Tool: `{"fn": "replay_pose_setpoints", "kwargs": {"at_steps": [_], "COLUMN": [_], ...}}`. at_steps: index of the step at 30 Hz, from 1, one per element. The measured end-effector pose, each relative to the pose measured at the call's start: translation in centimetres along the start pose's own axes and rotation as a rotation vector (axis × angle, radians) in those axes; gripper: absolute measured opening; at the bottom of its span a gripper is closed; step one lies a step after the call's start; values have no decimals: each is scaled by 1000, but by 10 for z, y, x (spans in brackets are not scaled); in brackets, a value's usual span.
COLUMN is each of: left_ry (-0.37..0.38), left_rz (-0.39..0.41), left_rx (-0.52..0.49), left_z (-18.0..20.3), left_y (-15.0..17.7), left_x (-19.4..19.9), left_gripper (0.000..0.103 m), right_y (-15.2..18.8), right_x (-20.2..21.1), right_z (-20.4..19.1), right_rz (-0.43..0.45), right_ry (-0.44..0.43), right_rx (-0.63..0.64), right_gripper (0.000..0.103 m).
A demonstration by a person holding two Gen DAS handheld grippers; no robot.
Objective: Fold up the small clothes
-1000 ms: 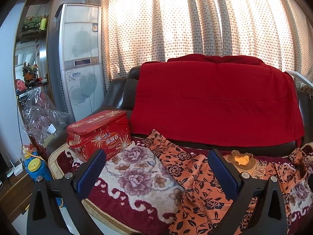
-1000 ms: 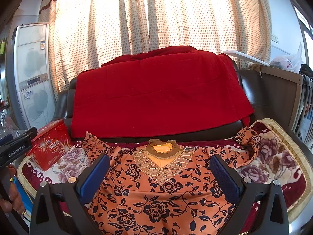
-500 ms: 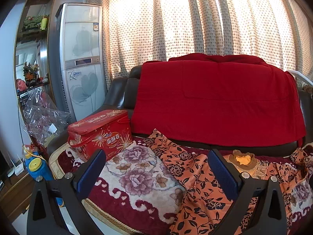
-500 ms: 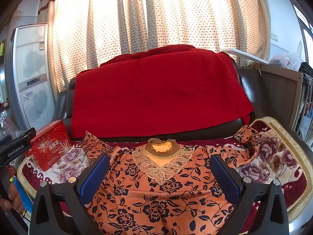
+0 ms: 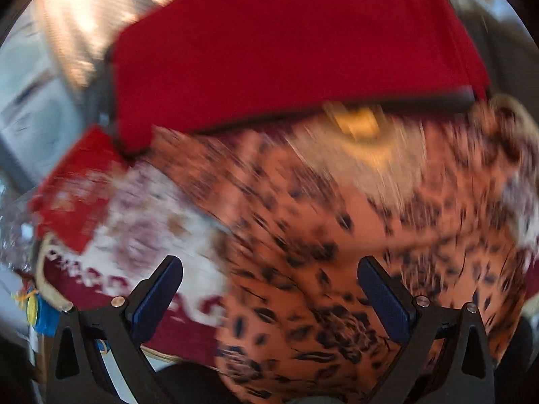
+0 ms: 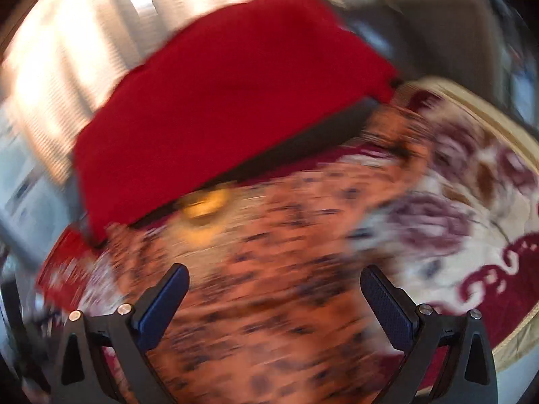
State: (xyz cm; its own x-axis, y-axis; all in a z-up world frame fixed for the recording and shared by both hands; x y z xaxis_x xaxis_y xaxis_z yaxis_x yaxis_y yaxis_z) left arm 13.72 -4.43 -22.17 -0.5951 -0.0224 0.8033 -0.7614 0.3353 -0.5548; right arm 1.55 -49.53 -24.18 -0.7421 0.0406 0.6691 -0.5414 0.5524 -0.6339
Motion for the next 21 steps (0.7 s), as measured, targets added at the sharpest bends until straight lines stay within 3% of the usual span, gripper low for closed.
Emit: {"fn": "replay_pose_setpoints", "kwargs": {"at_steps": [2,4,6,9,12,14,15,16,17,19,21], "left_ry": [10,-2,-20,-32,-28,-23,-20,-18,-20,-21,-6], "left_rz": [-55,-97,-129,-150,-150,-153,-153,-150,-142,-122,-97], "left_rx": [-31,-61,-92,-106,-108,-108,-106,-102,-101,-93,-71], "left_z": [23,37,50,63,68,66,63,61,58,50,39], "left_y": [4,3,1,-5,-12,-15,-18,-20,-21,-25,-30], "left_x": [-26,-45,-62,-78,-82,-84,-85,-82,-80,-73,-63], "left_gripper": [103,103,103,103,103,103,103,103,103,103,103], "right_y": [-20,-47,-83,-124,-153,-157,-153,-149,-140,-140,-146], "right_x": [-21,-41,-72,-105,-156,-188,-199,-212,-218,-215,-200], "right_z": [52,106,151,188,213,226,230,235,236,231,213], "right_rz": [-18,-45,-37,-65,-135,-205,-228,-250,-287,-251,-183], "right_ry": [47,137,138,199,155,246,256,236,230,250,188], "right_rx": [-47,-110,-218,-267,-363,-429,-457,-497,-533,-519,-468], "right_gripper": [102,95,93,93,91,90,77,44,31,19,15]}}
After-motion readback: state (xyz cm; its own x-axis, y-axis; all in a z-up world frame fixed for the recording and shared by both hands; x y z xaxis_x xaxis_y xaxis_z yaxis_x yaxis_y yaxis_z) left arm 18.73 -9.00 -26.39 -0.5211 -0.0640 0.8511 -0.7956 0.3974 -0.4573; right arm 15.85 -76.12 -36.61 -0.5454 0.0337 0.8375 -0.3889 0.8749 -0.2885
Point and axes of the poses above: each gripper's, at about its wrist camera, not at the fingertips, and x roughly against the way its jaws point, z to its right, y to its underside, the point moved 3 cm from there along -x, roughly the way its jaws point, and after that the axes turned 1 degree about x, right-handed, at the moved point
